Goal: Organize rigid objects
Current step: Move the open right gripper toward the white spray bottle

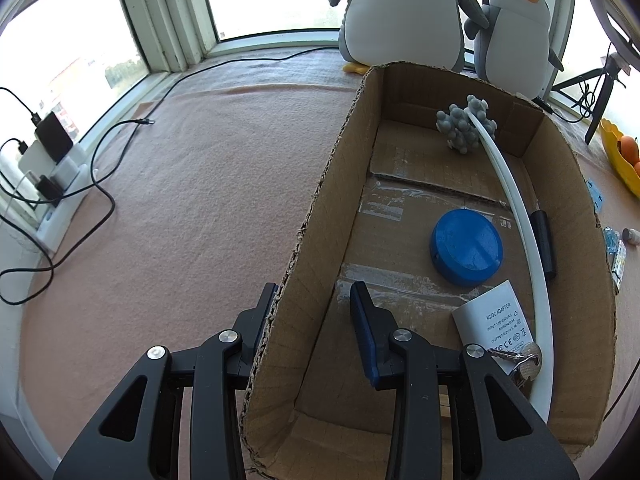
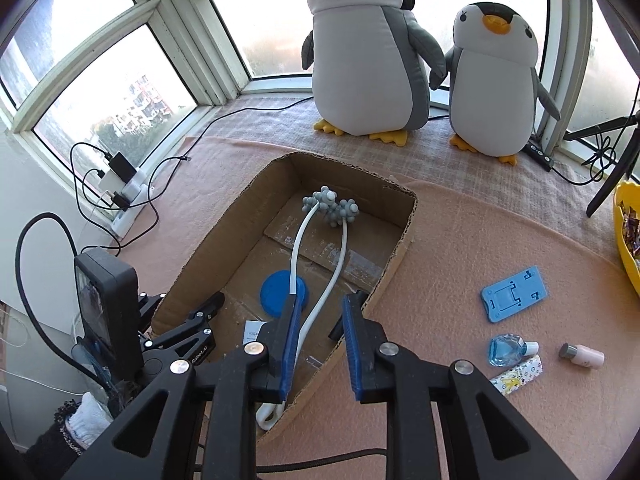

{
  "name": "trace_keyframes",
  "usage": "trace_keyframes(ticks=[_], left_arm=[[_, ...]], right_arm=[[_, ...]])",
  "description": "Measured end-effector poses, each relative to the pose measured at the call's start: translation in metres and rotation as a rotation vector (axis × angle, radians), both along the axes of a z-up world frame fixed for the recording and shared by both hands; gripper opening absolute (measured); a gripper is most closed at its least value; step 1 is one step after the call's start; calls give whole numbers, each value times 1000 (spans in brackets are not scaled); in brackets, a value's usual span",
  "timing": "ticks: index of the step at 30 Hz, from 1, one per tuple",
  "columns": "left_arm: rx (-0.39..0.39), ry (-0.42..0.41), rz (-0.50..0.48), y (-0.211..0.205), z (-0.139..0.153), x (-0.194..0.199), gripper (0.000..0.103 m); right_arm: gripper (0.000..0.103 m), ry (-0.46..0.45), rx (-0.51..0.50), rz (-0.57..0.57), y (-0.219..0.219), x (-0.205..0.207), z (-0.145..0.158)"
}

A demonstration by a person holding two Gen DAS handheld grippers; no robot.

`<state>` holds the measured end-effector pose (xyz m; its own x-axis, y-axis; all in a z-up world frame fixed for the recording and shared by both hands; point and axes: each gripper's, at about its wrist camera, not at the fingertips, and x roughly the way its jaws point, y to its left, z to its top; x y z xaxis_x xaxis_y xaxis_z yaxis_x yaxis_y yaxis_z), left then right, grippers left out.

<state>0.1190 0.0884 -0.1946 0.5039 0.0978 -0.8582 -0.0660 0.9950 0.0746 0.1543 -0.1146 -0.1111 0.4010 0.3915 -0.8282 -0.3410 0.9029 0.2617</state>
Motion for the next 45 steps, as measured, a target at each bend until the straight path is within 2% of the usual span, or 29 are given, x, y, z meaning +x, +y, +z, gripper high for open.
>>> trace_keyframes(ticks=[5, 12, 14, 17, 21, 24, 30, 34, 45], left_arm=[[8, 11, -21, -1, 0, 0, 35], [30, 31, -53, -4, 1, -1, 35], [33, 33, -59, -4, 1, -1, 35], [31, 37, -62, -4, 1, -1, 35], [33, 36, -61, -4, 1, -1, 35], [40, 31, -60, -5, 1, -1, 35], [37, 30, -46, -5, 1, -2, 35], [40, 27, -30, -6, 0, -3, 35], [40, 35, 4, -5, 0, -1, 35]], right_arm=[[21, -40, 12, -75, -32, -27, 32], [30, -107, 1, -206, -85, -74, 81], [35, -120, -13, -240, -100, -86, 89], [37, -127, -16, -293, -124, -102, 90], [40, -128, -19, -350, -154, -116, 77], [41, -130, -65, -363, -171, -123, 60], [41, -110, -116, -356, -206, -114, 20], [41, -106, -120, -296, -223, -96, -2], [41, -107, -228, -149, -241, -30, -60]])
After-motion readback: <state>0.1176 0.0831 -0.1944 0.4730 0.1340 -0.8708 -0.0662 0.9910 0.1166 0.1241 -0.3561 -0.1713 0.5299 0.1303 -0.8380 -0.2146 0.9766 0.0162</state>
